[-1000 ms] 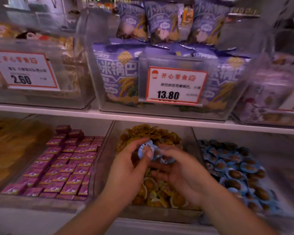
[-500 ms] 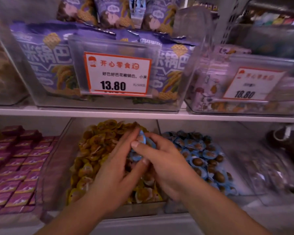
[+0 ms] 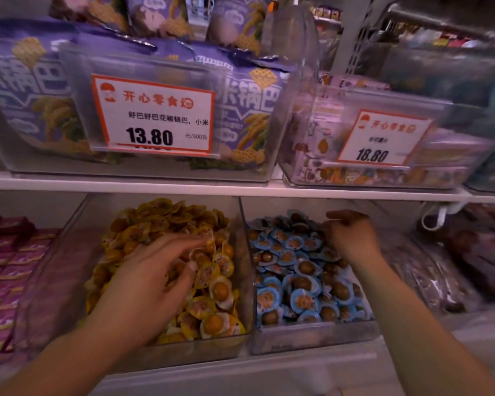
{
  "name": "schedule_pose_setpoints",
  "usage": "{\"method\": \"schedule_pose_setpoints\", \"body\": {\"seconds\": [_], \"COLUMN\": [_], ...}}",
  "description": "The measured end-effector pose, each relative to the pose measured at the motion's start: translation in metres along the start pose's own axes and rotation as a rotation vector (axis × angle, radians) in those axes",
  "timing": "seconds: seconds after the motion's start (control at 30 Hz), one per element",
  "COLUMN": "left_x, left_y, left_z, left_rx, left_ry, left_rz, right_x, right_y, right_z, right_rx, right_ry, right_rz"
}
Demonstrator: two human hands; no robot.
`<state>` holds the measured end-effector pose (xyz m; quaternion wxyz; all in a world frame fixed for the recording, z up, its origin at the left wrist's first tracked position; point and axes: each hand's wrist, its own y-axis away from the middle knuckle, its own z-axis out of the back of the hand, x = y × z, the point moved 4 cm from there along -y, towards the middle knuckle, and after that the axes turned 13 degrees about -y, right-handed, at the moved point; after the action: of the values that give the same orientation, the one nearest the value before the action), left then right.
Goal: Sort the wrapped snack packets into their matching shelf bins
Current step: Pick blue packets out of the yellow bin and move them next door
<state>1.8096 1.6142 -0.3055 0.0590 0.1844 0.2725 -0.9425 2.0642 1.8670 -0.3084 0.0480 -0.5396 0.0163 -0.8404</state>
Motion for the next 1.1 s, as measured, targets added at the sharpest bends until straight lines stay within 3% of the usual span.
{"method": "schedule_pose_setpoints", "body": {"seconds": [0.17, 0.3, 0.47, 0.57, 0.7, 0.83, 1.1], "left_x": [0.021, 0.060, 0.098, 0.111, 0.122, 0.127, 0.130], "left_y": [-0.003, 0.009, 0.041, 0.055, 0.058, 0.055, 0.059], "left_z": [0.036, 0.074, 0.081, 0.077, 0.081, 0.083, 0.084], "left_rx": [-0.128, -0.155, -0.018, 0.046, 0.062, 0.055, 0.075], "left_ry": [-0.243, -0.331, -0.183, -0.148, -0.130, -0.116, -0.029], "left_rz": [0.008, 0.185, 0.226, 0.185, 0.190, 0.169, 0.141], "right_x": [0.036, 0.091, 0.119, 0.108, 0.098, 0.094, 0.075], "right_y": [0.023, 0.089, 0.176, 0.194, 0.190, 0.175, 0.156], "right_z": [-0.021, -0.059, -0.181, -0.251, -0.283, -0.261, -0.193], "right_rx": [-0.026, 0.069, 0.774, 0.942, 0.922, 0.968, 0.909], "right_ry": [-0.256, -0.139, 0.227, 0.607, 0.753, 0.896, 1.026], "right_rz": [0.192, 0.588, 0.875, 0.881, 0.923, 1.023, 0.824]}}
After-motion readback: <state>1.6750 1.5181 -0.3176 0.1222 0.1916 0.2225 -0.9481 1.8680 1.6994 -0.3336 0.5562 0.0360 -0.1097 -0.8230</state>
